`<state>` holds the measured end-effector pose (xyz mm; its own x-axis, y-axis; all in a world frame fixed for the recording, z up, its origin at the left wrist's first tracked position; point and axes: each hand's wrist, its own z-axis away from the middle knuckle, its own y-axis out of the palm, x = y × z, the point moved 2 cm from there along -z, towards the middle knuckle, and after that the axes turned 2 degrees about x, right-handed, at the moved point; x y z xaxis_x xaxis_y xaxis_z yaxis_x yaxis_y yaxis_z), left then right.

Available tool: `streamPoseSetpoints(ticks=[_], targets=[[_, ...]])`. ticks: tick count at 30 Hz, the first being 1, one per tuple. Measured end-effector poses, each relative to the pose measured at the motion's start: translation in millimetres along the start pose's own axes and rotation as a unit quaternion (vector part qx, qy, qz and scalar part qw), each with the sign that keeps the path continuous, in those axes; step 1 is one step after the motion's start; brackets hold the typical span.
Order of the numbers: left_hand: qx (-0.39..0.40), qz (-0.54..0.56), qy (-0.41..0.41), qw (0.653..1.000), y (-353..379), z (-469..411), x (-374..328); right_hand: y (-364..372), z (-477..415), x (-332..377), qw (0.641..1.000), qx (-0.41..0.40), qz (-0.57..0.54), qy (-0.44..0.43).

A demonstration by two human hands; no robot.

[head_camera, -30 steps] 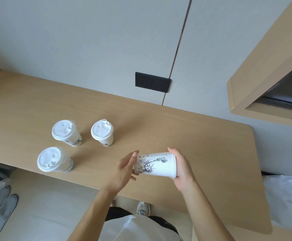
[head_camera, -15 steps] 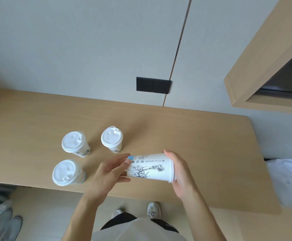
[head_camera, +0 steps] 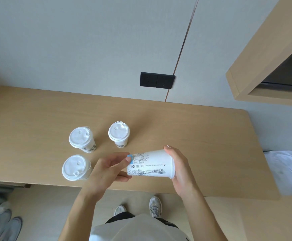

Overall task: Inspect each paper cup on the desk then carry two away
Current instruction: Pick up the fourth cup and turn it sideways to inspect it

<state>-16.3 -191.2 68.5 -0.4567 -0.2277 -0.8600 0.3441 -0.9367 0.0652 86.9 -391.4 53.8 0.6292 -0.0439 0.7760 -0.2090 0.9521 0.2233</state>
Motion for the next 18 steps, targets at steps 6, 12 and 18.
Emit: streamPoseSetpoints(ticks=[6,12,18], targets=[[0.023,-0.018,-0.025,0.999,-3,1,-4,5,5,-1,1.000,0.002,-0.015,-0.007],[0.030,-0.003,0.005,1.000,-6,1,-6,7,5,1,1.000,0.002,-0.017,-0.008],[0.035,0.011,0.032,0.999,-13,-1,-6,10,2,4,1.000,0.005,-0.013,-0.014]])
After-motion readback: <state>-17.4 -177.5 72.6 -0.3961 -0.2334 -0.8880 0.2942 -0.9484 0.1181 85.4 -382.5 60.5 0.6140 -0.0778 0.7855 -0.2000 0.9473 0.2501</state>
